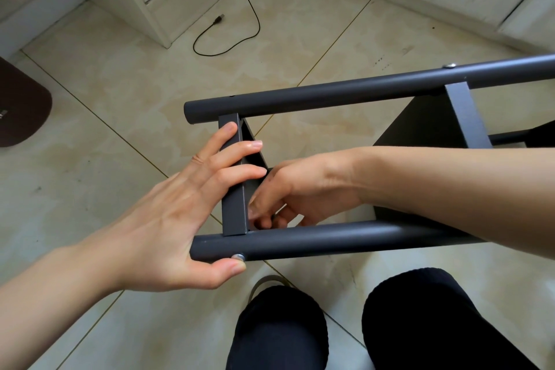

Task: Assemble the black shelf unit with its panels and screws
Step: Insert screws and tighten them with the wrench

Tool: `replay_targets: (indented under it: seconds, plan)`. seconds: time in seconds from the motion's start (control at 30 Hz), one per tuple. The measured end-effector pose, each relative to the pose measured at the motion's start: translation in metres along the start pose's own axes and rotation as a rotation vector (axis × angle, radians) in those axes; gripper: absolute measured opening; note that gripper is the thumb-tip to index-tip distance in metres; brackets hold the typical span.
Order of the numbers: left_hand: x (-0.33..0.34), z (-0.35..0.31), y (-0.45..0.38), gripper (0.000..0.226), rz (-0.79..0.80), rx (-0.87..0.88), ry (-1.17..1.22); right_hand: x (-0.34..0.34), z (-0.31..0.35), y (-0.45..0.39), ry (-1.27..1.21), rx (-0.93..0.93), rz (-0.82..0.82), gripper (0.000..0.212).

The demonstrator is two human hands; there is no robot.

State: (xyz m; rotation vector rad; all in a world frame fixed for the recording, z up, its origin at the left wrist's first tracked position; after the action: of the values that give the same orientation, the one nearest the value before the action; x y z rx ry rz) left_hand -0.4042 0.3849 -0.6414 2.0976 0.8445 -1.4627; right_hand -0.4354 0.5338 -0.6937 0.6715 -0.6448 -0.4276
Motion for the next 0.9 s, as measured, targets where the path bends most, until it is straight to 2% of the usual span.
replay_targets:
  seconds: [0.1, 0.3, 0.43, 0.57, 0.73, 0.9]
  plan:
    - [-0.0001, -0.0001, 0.0000, 0.084, 0.003, 0.001, 0.000, -0.0001, -0.0003, -0.0001, 0.060, 0.016, -0.035, 0.024]
    - [-0.0008, -0.0008, 0.0006, 0.083, 0.002, -0.004, 0.006, 0.0026, -0.0011, -0.0008, -0.020, -0.026, -0.015, 0.040]
    - [-0.0004, -0.0003, 0.0001, 0.083, 0.002, 0.004, 0.006, 0.0015, -0.0007, -0.0018, 0.069, -0.047, -0.086, 0.030]
    - [-0.0001, 0.0002, 0.0003, 0.084, -0.001, 0.007, -0.002, 0.0019, 0.0007, 0.0000, -0.016, -0.050, -0.039, 0.040]
    - [-0.0001, -0.0002, -0.0003, 0.082, 0.004, -0.007, 0.004, 0.0024, -0.0013, -0.0034, 0.049, -0.065, -0.081, 0.033]
    - [-0.0009, -0.0010, 0.0008, 0.082, 0.002, 0.000, -0.007, 0.0032, 0.0003, -0.0003, -0.030, -0.050, -0.019, 0.041]
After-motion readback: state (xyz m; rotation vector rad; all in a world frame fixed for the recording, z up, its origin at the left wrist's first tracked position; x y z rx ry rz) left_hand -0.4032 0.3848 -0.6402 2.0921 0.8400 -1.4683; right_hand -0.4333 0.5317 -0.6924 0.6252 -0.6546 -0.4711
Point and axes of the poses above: each hand's wrist, its own y-axis away from the middle knuckle, its own x-axis out of the palm, z = x × y, the point moved 4 cm from there along -y, towards the middle knuckle, and after that the axes turned 8 degrees about -y, right-handed, at the moved point
